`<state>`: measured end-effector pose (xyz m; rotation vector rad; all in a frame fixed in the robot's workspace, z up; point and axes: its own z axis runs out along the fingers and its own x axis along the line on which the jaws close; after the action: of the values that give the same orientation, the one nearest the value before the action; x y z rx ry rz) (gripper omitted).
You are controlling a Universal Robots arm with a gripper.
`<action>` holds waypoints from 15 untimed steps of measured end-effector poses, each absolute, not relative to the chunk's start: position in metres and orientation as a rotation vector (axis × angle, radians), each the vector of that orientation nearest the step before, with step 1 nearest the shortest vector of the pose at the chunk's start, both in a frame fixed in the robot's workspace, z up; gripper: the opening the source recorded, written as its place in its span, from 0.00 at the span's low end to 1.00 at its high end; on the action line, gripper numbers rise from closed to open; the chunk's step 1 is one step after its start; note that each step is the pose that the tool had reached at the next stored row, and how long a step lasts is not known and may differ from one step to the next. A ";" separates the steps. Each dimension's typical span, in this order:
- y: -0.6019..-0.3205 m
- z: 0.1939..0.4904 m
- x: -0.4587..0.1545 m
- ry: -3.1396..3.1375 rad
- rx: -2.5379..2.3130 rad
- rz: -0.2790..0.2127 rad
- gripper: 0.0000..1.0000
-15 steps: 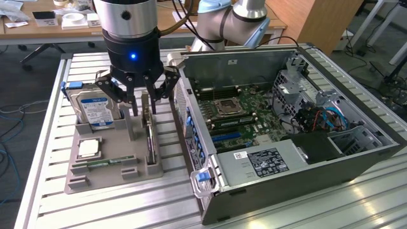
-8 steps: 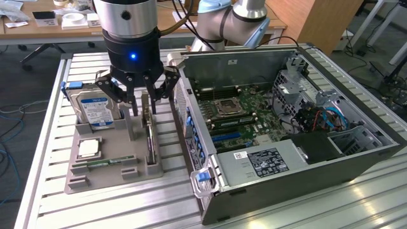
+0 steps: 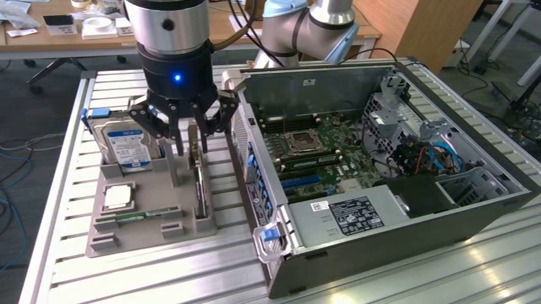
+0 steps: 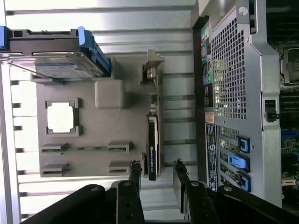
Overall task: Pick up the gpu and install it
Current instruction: 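Pick up the gpu and move the gpu toward the slot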
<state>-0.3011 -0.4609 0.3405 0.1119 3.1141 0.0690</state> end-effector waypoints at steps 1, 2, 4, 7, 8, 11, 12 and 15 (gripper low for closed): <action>-0.461 0.339 -0.301 3.114 0.112 0.069 0.42; -0.461 0.338 -0.301 3.114 0.112 0.069 0.42; -0.461 0.335 -0.301 3.114 0.112 0.069 0.42; -0.461 0.334 -0.301 3.114 0.112 0.069 0.42; -0.461 0.334 -0.301 3.114 0.112 0.069 0.42; -0.461 0.333 -0.301 3.114 0.112 0.069 0.42; -0.461 0.333 -0.301 3.114 0.112 0.069 0.42; -0.461 0.333 -0.301 3.114 0.112 0.069 0.42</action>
<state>-0.3010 -0.4609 0.3334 0.1120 3.1142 0.0690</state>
